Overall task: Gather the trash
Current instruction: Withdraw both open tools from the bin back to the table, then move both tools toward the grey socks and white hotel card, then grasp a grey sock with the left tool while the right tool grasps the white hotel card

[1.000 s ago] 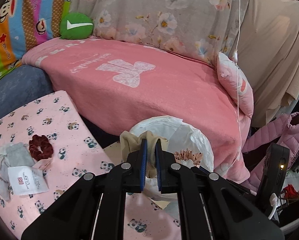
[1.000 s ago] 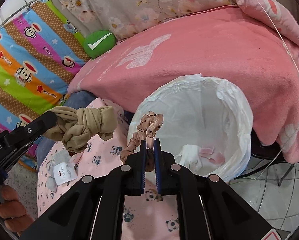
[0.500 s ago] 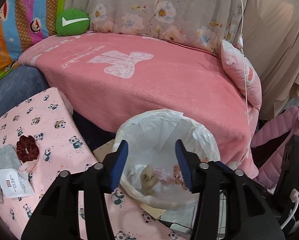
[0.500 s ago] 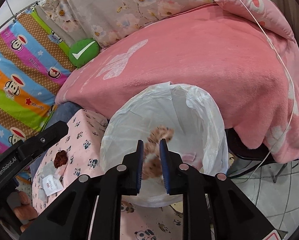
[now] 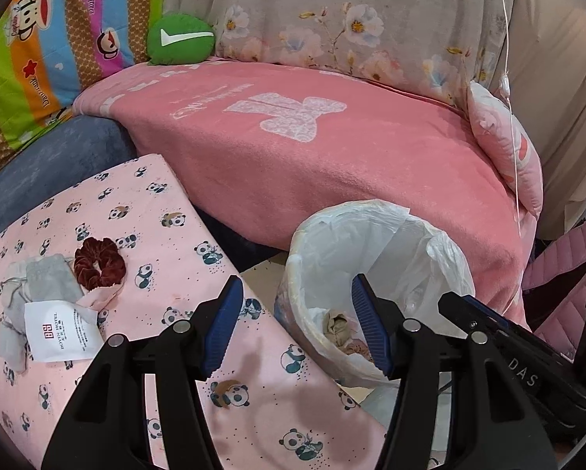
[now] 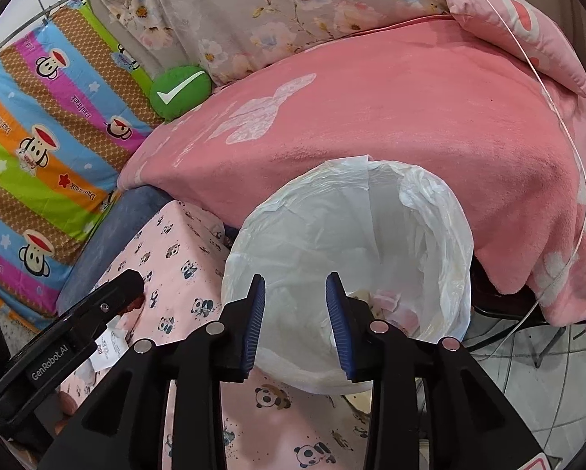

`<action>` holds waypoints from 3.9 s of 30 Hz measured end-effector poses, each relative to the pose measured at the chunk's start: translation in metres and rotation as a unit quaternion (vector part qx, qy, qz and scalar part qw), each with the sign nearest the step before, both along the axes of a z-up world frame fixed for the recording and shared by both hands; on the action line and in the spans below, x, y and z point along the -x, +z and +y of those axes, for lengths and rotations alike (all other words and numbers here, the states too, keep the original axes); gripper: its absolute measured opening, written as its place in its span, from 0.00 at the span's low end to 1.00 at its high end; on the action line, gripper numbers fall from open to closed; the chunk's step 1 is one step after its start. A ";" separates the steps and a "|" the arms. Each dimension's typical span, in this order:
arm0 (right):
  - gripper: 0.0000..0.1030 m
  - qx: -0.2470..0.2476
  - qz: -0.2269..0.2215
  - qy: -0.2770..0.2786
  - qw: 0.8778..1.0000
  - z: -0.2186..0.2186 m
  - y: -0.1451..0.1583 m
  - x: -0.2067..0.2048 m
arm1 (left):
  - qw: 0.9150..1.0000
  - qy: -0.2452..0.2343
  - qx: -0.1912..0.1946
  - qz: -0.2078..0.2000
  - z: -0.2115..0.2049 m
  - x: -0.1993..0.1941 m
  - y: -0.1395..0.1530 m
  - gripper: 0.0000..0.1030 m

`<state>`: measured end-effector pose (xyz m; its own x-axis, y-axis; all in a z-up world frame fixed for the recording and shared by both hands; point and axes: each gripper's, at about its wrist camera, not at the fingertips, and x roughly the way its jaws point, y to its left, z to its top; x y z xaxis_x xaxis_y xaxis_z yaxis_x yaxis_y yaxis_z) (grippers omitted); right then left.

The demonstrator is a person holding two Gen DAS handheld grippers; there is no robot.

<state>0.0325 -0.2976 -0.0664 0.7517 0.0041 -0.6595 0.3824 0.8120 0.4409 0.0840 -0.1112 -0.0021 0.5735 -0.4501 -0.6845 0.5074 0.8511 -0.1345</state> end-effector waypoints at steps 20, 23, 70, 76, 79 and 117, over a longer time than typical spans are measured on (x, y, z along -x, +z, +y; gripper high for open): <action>0.40 0.042 0.030 0.057 0.997 0.075 0.006 -0.008 | 0.997 0.076 -0.014 0.017 0.074 0.007 -0.013 0.54; 0.43 0.048 0.032 0.062 0.996 0.084 0.006 -0.009 | 0.996 0.085 -0.016 0.020 0.084 0.008 -0.016 0.54; 0.66 0.085 0.050 0.233 0.968 0.300 -0.002 -0.103 | 0.961 0.261 -0.005 0.094 0.315 -0.064 -0.070 0.82; 0.66 0.094 0.056 0.247 0.963 0.320 -0.011 -0.121 | 0.963 0.252 0.004 0.098 0.315 -0.069 -0.075 0.79; 0.66 0.096 0.060 0.247 0.962 0.325 -0.014 -0.130 | 0.964 0.245 0.009 0.104 0.315 -0.072 -0.078 0.70; 0.70 0.168 0.096 0.266 0.944 0.359 -0.054 -0.162 | 0.962 0.237 0.057 0.122 0.330 -0.066 -0.073 0.30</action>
<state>0.1944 0.0611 -0.1204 0.5678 0.1140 -0.8152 -0.0727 0.9934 0.0882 0.1497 0.2183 -0.0750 0.5611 -0.2582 -0.7864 0.0077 0.9517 -0.3070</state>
